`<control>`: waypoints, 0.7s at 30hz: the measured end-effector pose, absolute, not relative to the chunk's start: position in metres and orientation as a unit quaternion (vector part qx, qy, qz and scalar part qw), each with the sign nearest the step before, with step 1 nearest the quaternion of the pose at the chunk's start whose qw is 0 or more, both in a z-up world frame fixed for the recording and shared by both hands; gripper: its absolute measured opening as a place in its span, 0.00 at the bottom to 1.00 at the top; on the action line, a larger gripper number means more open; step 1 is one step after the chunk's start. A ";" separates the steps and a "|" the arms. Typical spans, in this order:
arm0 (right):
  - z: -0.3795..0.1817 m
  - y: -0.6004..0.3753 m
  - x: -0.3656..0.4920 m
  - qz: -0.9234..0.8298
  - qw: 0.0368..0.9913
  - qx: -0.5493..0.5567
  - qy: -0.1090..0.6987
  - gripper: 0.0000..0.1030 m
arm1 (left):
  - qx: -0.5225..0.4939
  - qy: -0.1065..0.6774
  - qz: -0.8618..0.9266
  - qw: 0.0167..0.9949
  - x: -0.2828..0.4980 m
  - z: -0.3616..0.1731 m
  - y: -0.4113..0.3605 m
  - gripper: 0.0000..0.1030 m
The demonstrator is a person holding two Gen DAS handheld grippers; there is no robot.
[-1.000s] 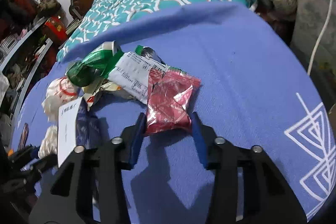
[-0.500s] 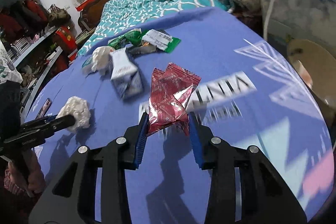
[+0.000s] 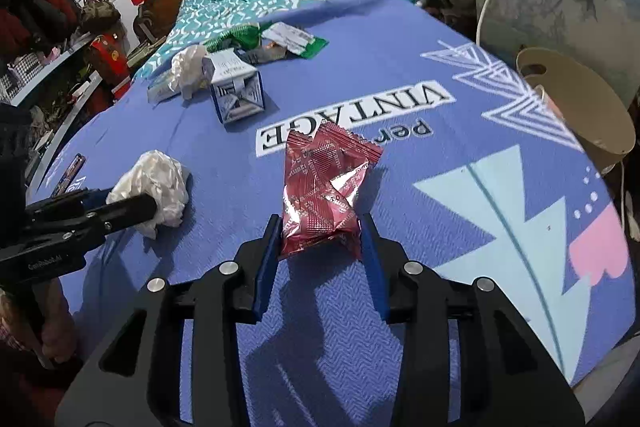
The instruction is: Collect trash
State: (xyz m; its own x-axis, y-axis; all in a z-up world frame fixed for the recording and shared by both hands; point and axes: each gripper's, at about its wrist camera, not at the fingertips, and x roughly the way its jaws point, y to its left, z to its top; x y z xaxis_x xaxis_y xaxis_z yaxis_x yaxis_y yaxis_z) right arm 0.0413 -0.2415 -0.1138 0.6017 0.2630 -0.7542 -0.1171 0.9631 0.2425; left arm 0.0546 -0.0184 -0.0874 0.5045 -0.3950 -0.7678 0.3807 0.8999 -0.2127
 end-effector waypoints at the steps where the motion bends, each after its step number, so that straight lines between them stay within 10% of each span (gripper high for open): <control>1: -0.114 -0.242 0.041 0.109 0.891 0.087 0.432 0.45 | -0.004 0.443 -0.220 0.869 0.055 -0.087 -0.019 0.47; 21: -0.103 -0.247 0.032 0.120 0.897 0.093 0.415 0.61 | -0.031 0.450 -0.223 0.864 0.061 -0.087 -0.013 0.74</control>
